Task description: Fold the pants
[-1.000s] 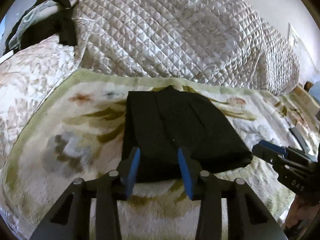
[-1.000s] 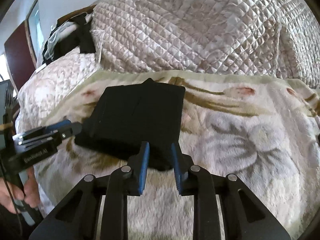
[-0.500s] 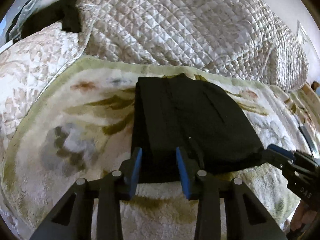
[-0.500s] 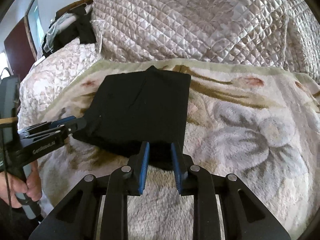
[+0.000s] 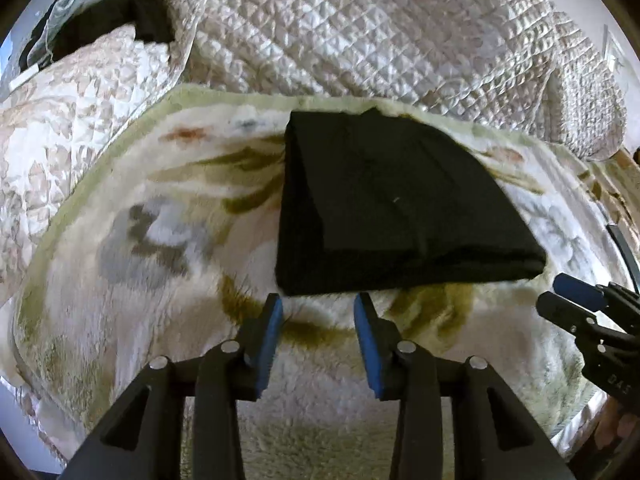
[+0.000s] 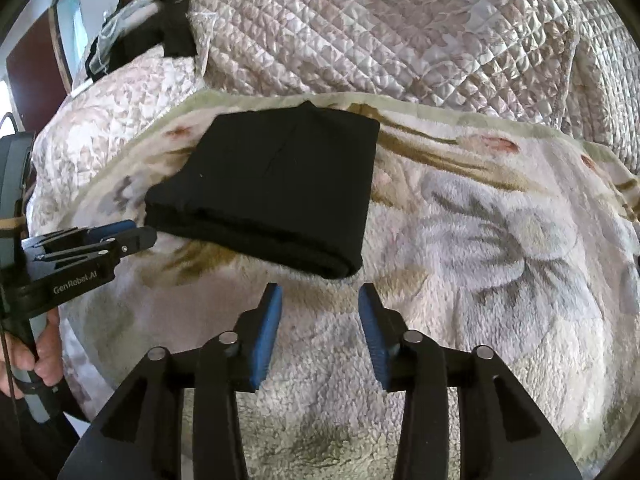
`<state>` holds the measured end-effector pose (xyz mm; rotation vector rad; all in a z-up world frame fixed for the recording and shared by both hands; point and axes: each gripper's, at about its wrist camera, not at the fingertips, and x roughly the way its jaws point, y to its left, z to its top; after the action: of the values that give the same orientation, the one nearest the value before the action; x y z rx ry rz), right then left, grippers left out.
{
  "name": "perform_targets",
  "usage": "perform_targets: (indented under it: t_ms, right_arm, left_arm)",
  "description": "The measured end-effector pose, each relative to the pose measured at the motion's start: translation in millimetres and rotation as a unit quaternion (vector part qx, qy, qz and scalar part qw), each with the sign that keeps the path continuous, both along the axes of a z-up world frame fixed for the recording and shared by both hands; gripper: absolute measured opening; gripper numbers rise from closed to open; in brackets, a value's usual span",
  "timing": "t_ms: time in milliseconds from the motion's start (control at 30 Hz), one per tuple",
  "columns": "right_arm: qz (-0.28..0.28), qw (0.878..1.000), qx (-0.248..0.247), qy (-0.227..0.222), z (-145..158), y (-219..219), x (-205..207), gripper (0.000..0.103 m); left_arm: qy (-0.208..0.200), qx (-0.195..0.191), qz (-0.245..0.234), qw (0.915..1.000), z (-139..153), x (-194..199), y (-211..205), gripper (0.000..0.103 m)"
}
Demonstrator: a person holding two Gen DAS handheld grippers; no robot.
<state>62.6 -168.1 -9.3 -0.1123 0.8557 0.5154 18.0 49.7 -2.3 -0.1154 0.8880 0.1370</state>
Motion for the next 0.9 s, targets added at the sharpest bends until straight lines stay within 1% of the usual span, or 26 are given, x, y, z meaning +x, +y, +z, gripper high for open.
perform_targets:
  t_ms: [67,133,167,200,300,433,633,900]
  right_arm:
    - [-0.004,1.000,-0.008,0.018,-9,-1,4,0.041]
    - [-0.002,1.000,-0.008,0.016,-10,-1,4,0.044]
    - [0.002,1.000,-0.009,0.015,-10,0,4,0.049]
    - [0.006,1.000,-0.011,0.013,-11,2,3,0.051]
    - [0.010,1.000,-0.028,-0.003,-12,6,-1,0.052]
    - [0.010,1.000,-0.023,-0.006,-12,4,0,0.054]
    - [0.011,1.000,-0.023,-0.018,-14,5,0,0.056]
    - [0.014,0.999,-0.023,-0.027,-15,5,-1,0.058]
  left_arm:
    - [0.007,-0.004,0.002,1.0000,-5,0,2,0.048]
    - [0.006,-0.001,-0.006,1.0000,-5,0,-1,0.054]
    - [0.006,0.000,-0.011,0.9999,-6,0,-2,0.059]
    - [0.006,0.003,-0.014,0.9999,-7,0,-4,0.062]
    - [0.007,0.022,-0.024,0.9995,-8,-1,-10,0.063]
    - [0.006,0.015,-0.027,0.9995,-7,-2,-7,0.064]
    - [0.008,0.029,-0.030,0.9991,-8,-1,-11,0.065]
    - [0.010,0.029,-0.030,0.9991,-9,0,-10,0.066]
